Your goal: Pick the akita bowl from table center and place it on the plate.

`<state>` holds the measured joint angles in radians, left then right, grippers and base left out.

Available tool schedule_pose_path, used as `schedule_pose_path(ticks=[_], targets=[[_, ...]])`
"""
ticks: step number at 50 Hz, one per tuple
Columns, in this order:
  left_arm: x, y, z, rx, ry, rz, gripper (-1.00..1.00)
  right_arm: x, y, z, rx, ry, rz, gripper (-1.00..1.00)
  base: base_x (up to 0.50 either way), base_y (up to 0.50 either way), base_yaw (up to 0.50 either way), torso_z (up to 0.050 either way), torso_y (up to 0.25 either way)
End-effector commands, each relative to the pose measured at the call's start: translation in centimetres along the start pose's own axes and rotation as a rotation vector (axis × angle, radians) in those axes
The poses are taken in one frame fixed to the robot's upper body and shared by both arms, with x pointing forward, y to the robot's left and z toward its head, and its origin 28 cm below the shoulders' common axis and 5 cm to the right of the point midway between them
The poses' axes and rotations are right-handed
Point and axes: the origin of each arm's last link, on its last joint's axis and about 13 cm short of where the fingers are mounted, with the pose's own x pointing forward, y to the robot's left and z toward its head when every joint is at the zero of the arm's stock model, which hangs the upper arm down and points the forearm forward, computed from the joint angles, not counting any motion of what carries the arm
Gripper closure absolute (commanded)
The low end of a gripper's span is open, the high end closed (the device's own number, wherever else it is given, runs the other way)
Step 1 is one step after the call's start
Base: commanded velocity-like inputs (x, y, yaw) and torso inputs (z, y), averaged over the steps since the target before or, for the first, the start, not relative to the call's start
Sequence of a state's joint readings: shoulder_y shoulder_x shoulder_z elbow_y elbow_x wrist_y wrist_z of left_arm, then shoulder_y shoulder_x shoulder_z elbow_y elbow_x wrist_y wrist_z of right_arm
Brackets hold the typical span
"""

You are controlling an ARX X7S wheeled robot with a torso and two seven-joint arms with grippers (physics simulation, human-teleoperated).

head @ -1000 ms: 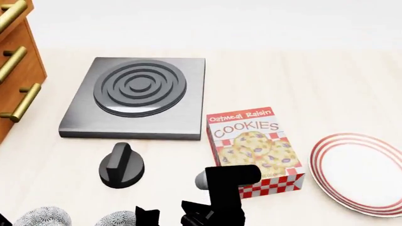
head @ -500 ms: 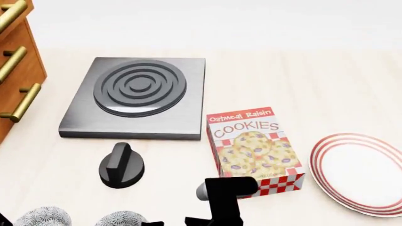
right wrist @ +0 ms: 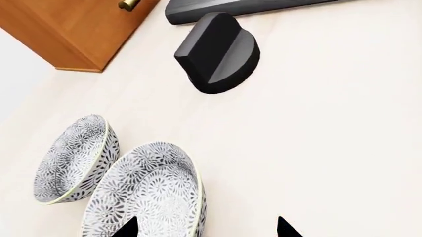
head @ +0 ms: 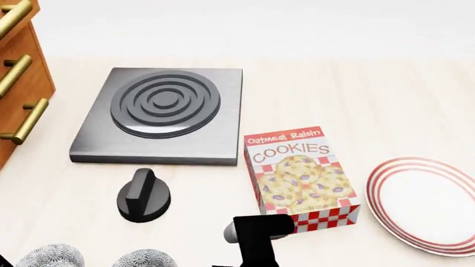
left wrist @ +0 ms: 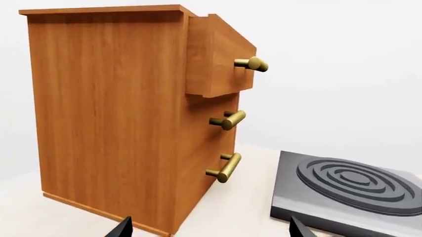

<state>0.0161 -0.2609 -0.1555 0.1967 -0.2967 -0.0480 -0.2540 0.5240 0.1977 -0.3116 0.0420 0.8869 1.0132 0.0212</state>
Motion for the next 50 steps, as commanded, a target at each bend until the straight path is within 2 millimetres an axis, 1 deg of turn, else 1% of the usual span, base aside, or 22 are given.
schedule_pose_path(ticks=[1, 7, 17, 30, 50], targets=[[0.0, 0.0, 0.0, 0.000, 0.001, 0.000, -1.00, 0.4, 0.2, 0.0, -0.007, 0.017, 0.020, -1.00, 0.00, 0.00, 0.00, 0.000, 0.000], [0.0, 0.0, -0.1, 0.000, 0.002, 0.000, -1.00, 0.7, 0.4, 0.0, -0.011, 0.024, 0.028, -1.00, 0.00, 0.00, 0.00, 0.000, 0.000], [0.0, 0.2, -0.2, -0.002, 0.004, 0.009, -1.00, 1.1, 0.0, 0.0, -0.007, 0.036, 0.025, -1.00, 0.00, 0.00, 0.00, 0.000, 0.000], [-0.2, 0.3, -0.1, -0.018, 0.003, 0.024, -1.00, 1.7, -0.2, -0.7, -0.010, 0.077, 0.037, -1.00, 0.00, 0.00, 0.00, 0.000, 0.000], [-0.1, 0.5, 0.0, -0.035, 0.002, 0.036, -1.00, 2.2, -0.3, -0.4, -0.006, 0.083, 0.048, -1.00, 0.00, 0.00, 0.00, 0.000, 0.000]])
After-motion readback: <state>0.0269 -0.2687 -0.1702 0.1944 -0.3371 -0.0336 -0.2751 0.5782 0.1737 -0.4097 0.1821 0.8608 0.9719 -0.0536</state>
